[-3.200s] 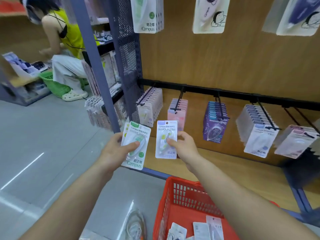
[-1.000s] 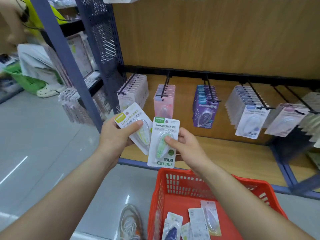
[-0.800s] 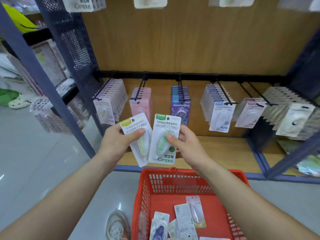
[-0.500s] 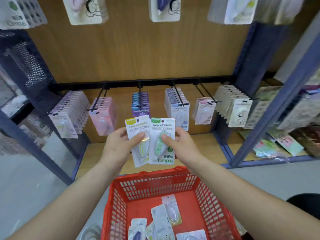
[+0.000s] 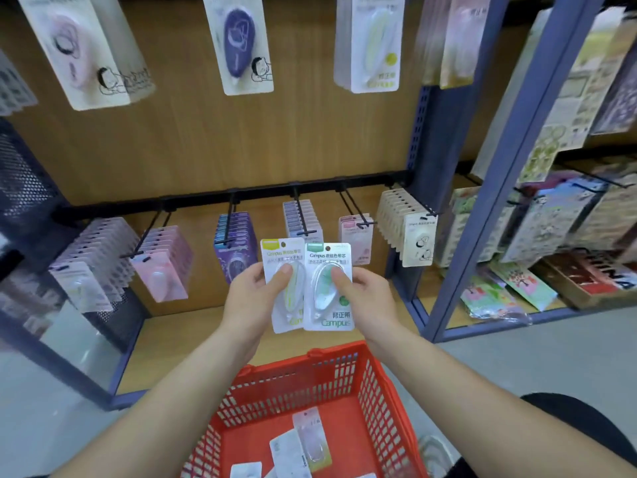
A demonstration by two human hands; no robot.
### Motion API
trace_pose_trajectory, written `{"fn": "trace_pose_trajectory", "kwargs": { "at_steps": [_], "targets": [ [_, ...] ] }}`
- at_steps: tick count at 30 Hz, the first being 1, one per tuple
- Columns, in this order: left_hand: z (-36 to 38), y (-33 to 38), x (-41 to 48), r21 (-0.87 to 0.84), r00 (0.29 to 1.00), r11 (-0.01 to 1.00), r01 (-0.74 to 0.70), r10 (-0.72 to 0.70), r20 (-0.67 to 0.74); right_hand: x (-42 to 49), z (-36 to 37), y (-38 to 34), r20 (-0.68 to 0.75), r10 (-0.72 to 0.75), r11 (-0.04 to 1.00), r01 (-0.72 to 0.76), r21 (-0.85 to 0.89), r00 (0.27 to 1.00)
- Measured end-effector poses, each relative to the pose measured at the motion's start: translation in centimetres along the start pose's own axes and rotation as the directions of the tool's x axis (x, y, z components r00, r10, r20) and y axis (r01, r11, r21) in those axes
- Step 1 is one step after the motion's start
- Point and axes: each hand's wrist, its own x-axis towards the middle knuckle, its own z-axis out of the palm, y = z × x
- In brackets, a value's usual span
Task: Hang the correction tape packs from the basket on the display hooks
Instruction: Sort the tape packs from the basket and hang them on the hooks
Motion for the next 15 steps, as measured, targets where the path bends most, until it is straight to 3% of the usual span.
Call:
{"fn": "trace_pose_trajectory", "kwargs": {
  "at_steps": [9, 15],
  "targets": [
    [1.4, 5.8, -0.5, 0.054, 0.996, 0.995, -0.086, 0.087, -0.024, -0.3, -1.4, -5.7, 0.182, -0.109, 0.994, 0.109, 0.012, 0.977],
    [3.3, 11.9, 0.0, 0.006, 0.983, 0.986, -0.168, 0.167, 0.073, 0.5, -3.1, -11.6, 0.106, -0.236, 0.971, 0.231, 0.059, 0.966]
  ]
}}
